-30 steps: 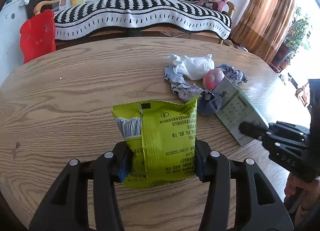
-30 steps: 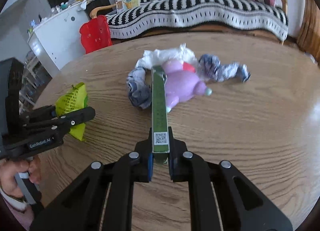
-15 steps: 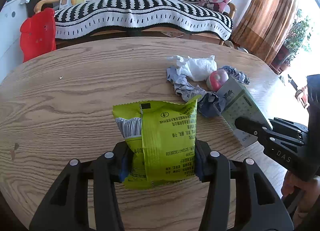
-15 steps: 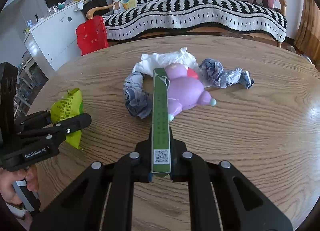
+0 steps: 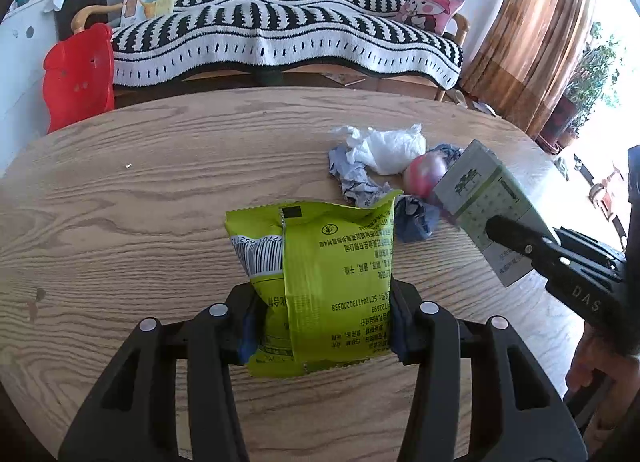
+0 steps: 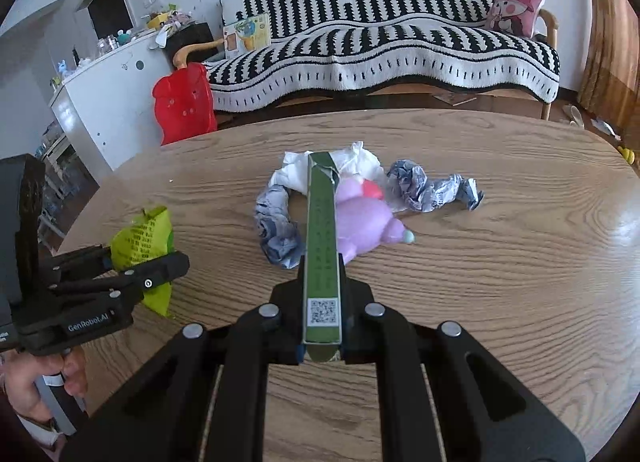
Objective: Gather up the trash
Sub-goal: 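Carry the green snack bag and green box to the bin and open both tools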
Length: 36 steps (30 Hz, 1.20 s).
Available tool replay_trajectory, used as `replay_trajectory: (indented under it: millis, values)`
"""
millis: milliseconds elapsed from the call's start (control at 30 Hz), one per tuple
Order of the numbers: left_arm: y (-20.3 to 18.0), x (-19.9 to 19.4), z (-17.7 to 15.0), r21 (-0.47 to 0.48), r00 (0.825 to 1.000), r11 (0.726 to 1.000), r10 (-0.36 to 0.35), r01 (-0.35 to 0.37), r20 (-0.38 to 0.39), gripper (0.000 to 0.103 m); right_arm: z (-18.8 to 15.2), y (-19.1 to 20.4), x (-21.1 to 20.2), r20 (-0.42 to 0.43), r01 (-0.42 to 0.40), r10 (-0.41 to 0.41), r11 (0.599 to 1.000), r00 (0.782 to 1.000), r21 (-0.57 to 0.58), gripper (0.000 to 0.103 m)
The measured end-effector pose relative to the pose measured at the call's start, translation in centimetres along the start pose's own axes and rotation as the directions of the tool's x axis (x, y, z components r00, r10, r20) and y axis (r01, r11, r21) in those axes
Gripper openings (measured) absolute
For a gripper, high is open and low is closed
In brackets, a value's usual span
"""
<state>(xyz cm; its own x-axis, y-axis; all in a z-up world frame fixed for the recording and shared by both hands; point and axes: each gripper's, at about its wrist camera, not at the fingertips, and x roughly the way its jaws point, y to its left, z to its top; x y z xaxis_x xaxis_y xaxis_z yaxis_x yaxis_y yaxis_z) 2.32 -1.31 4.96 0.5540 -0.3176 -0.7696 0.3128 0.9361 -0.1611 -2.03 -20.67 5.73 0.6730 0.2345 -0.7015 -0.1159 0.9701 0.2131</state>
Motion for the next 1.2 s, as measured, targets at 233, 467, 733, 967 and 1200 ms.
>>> replay_trajectory:
  millis: [233, 467, 733, 967, 1200]
  values:
    - [-2.3, -2.5, -0.6, -0.018, 0.995, 0.996, -0.088, 0.088, 0.038, 0.048, -0.2, -1.0, -4.6, 0.073, -0.022, 0.018, 0.998, 0.997, 0.055, 0.011]
    - [-14.2, -8.8, -2.7, 0.135, 0.938, 0.939, -0.332, 0.317, 0.104, 0.048, -5.1, -7.8, -19.8, 0.323, -0.054, -0.012, 0.980, 0.946, 0.194, 0.011]
    - [-34.6, -10.0, -9.8, 0.351, 0.820, 0.743, -0.543, 0.570, -0.181, 0.048, -17.9, -17.8, -35.7, 0.350, 0.165, -0.287, 0.926, 0.892, 0.340, 0.011]
    - [-42.8, -2.5, -21.0, 0.406, 0.791, 0.706, -0.372, 0.581, -0.485, 0.047, -33.7, -25.8, -32.5, 0.137, 0.101, -0.242, 0.762, 0.961, 0.639, 0.011]
    - [-44.3, -0.7, -22.0, 0.402, 0.782, 0.719, -0.316, 0.567, -0.538, 0.047, -36.9, -27.6, -30.8, 0.120, 0.062, -0.195, 0.729, 0.973, 0.682, 0.011]
